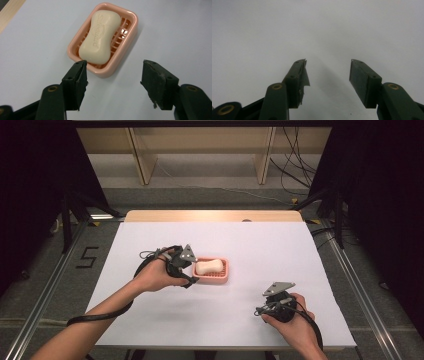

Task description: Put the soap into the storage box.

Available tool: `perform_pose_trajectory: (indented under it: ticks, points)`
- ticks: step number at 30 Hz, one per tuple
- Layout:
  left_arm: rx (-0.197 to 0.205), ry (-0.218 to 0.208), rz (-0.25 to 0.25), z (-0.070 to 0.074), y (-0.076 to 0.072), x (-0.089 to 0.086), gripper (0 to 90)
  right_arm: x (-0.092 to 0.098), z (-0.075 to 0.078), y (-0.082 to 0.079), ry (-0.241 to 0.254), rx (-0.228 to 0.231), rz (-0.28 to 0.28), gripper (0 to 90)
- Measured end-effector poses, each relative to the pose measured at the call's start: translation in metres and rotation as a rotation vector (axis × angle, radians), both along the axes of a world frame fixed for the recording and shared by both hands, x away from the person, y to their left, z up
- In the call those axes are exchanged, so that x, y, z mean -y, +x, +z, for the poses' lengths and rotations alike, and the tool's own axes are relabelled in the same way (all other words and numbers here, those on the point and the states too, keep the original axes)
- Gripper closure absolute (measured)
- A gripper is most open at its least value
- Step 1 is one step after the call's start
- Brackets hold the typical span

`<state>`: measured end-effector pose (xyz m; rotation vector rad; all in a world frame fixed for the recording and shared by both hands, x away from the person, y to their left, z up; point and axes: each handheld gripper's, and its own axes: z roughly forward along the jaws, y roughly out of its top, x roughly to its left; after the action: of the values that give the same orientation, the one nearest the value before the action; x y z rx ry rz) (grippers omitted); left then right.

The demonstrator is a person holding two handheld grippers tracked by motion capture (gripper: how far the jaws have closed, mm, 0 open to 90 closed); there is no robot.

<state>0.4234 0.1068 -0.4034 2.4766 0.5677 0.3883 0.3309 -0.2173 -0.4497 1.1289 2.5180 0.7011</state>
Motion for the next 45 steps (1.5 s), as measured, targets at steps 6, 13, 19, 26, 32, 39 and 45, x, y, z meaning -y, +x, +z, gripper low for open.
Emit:
perform_pose_trajectory:
  ticks: [6, 13, 19, 26, 32, 39, 45]
  points:
    - [-0.011, -0.008, -0.012, -0.007, -0.025, -0.016, 35.2, 0.001, -0.001, 0.001, -0.006, 0.018, 0.014, 47.4]
    - [-0.034, -0.01, -0.005, -0.021, -0.053, -0.036, 35.0, -0.001, 0.0, 0.0, -0.002, 0.01, 0.01, 47.0]
    - [-0.031, -0.049, 0.03, -0.037, -0.079, -0.054, 35.5, -0.001, -0.001, 0.0, -0.005, 0.023, 0.017, 46.4]
    - [-0.063, -0.068, 0.085, -0.056, -0.099, -0.075, 35.8, -0.002, -0.001, -0.001, 0.001, 0.015, 0.01, 45.8]
    - [-0.052, -0.134, 0.164, -0.07, -0.113, -0.088, 36.5, -0.003, 0.0, -0.001, 0.002, 0.029, 0.025, 44.8]
    - [0.01, -0.123, 0.156, -0.066, -0.115, -0.095, 36.7, -0.001, -0.003, 0.0, 0.005, 0.045, 0.041, 43.3]
    - [-0.007, -0.136, 0.169, -0.069, -0.113, -0.095, 36.4, 0.0, -0.004, 0.003, 0.01, 0.069, 0.066, 40.1]
